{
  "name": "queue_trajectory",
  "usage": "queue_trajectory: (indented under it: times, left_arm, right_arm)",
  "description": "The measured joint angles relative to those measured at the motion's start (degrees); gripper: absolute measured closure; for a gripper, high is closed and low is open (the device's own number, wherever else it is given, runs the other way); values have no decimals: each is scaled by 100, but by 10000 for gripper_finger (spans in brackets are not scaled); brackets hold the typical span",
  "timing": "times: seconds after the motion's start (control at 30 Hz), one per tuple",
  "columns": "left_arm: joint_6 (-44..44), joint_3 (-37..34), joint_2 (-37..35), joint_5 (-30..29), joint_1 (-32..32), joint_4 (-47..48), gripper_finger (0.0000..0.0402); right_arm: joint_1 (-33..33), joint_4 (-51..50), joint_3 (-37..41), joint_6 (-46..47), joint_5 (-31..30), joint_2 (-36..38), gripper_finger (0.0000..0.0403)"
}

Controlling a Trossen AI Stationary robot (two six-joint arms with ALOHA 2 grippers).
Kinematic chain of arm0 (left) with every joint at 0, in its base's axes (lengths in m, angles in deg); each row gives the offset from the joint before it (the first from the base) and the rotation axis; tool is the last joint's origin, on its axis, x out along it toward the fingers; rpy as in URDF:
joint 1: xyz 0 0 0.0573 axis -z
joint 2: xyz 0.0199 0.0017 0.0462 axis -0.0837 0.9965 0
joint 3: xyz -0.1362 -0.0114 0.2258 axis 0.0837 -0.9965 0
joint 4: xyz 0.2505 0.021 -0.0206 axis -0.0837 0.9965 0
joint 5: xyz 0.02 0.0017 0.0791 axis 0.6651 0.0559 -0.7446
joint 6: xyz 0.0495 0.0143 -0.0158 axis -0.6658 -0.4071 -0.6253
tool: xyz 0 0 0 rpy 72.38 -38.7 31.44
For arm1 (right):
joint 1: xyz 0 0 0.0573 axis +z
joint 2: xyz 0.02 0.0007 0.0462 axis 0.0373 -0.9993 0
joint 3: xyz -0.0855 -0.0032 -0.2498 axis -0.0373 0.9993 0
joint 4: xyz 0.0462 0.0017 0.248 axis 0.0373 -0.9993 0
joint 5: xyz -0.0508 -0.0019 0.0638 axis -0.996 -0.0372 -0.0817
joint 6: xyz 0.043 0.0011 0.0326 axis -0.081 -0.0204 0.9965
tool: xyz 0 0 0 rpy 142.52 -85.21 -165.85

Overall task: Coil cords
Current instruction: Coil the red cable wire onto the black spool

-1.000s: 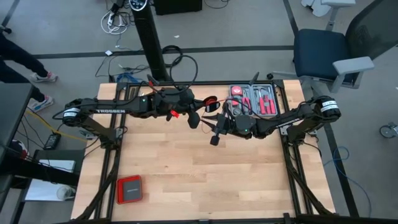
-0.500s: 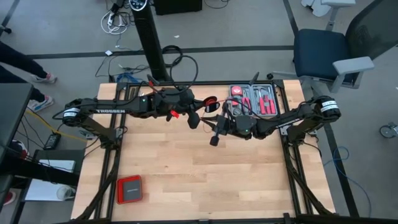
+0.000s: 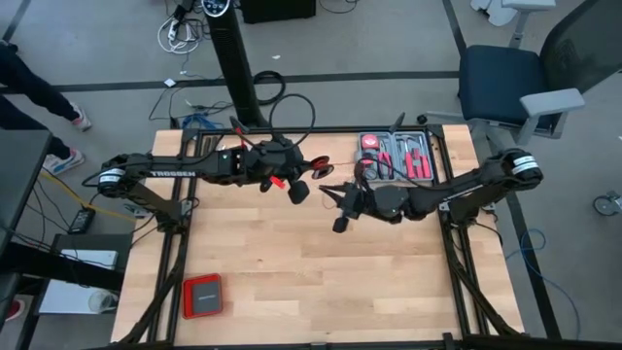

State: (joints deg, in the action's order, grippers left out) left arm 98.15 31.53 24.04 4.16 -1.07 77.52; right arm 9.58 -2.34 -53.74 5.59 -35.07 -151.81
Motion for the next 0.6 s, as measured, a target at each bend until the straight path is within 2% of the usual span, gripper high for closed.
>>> queue_trajectory:
  times: [0.13,0.37,0.47,0.6]
  left_arm:
    - [-65,0,0,-1,-2,68,401]
    - [-235,0,0,119,-4,-389,401]
    - [-309,0,0,289,-15,-754,401]
    - [-517,0,0,180,-17,-1448,401]
  right_arm:
    - [269,-1611,0,790,-490,438,402]
    - [381,-4438,-2,3550,-104,927,396]
    - [381,-5048,0,4122,211,923,397]
    - [392,-5012,0,4211,914,810,401]
